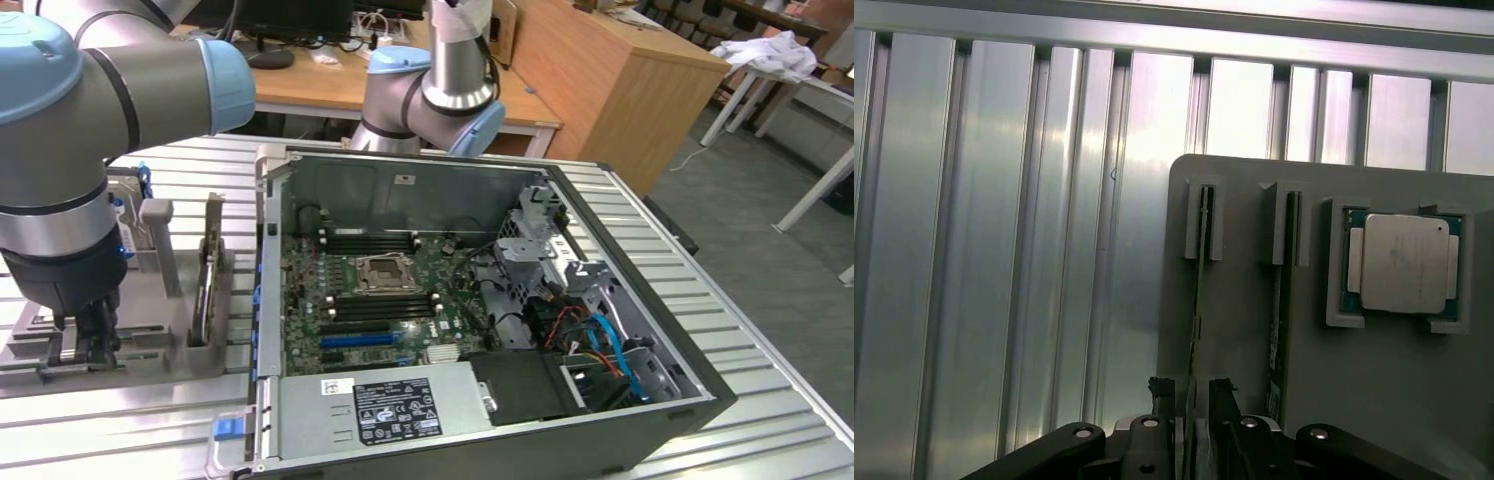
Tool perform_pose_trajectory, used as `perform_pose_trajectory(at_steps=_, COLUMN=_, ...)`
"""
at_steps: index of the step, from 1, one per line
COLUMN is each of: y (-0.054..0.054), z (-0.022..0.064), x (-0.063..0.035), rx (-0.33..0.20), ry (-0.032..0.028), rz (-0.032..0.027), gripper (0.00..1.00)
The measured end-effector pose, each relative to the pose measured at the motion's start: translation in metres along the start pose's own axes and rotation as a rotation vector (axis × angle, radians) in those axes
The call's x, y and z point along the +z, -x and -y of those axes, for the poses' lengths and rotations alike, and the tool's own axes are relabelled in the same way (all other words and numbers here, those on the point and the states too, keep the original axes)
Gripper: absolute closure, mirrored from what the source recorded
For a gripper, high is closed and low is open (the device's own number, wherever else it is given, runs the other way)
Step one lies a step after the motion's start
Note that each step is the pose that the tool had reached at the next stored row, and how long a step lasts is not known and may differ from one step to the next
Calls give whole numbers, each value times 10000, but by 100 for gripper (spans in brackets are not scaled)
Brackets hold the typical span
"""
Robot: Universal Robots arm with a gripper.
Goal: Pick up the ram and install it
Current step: 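Pick up the ram and move it above insertion slot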
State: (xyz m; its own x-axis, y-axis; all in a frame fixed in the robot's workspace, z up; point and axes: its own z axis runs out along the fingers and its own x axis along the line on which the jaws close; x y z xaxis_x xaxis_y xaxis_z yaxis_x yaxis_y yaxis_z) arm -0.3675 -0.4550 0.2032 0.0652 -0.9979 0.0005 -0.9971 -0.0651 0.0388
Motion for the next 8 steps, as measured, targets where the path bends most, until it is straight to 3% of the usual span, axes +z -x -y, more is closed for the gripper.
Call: perform_pose_trajectory(at_steps=8, y=0, z=0, x=0, rx=0, ry=0, rz=0, gripper=74)
